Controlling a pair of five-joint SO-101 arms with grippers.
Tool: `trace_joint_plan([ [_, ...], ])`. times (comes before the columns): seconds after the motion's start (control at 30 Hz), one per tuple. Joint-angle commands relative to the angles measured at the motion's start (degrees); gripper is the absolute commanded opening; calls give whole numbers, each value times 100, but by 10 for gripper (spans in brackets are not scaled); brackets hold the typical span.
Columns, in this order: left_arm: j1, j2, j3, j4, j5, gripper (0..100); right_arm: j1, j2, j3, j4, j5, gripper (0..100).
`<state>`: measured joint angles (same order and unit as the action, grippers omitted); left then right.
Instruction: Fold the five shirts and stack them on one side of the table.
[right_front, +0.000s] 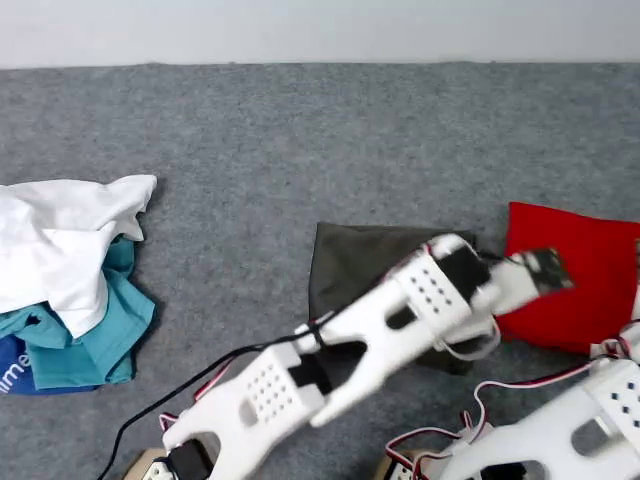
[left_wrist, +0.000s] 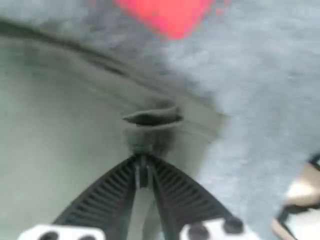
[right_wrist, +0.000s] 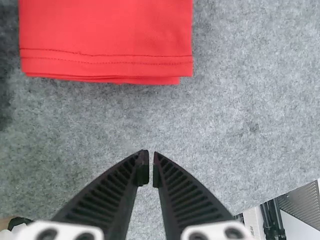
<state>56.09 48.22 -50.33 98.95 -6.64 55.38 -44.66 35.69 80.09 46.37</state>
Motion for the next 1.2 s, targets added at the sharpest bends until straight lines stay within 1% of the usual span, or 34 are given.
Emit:
trace_joint_plan([
  [0.0, 167, -835, 154, 158, 26, 14, 31, -180, -62, -110, 35, 29],
  [0.1, -220, -1081, 163, 132, 0, 14, 40, -180, -62, -180, 35, 29],
  [0.23, -958, -1099, 198, -26, -158, 14, 22, -180, -62, -189, 35, 29],
  [0.37, -1292, -844, 189, -18, -185, 14, 22, -171, -62, -189, 35, 29],
  [0.5, -1301, -387, 171, 9, -185, 14, 22, -171, -62, -189, 35, 29],
  [0.63, -1090, -220, 163, 97, -158, 14, 22, -171, -62, -189, 35, 29],
  [0.73, -756, -229, 163, 158, -114, 14, 22, -171, -62, -189, 35, 29],
  [0.77, -624, -255, 171, 167, 9, 14, 22, -171, -62, -189, 35, 29],
  [0.83, -290, -431, 242, 167, 237, 14, 22, -163, -62, -189, 35, 29],
  [0.9, 35, -703, 374, 167, 264, 14, 40, -154, -62, -189, 35, 29],
  [0.97, 193, -993, 453, 158, 264, 14, 48, -163, -62, -189, 35, 29],
  [1.03, 123, -1178, 444, 141, 255, 14, 57, -171, -53, -189, 35, 29],
  [1.17, -607, -1213, 488, 26, 185, 14, 40, -145, -53, -189, 35, 29],
])
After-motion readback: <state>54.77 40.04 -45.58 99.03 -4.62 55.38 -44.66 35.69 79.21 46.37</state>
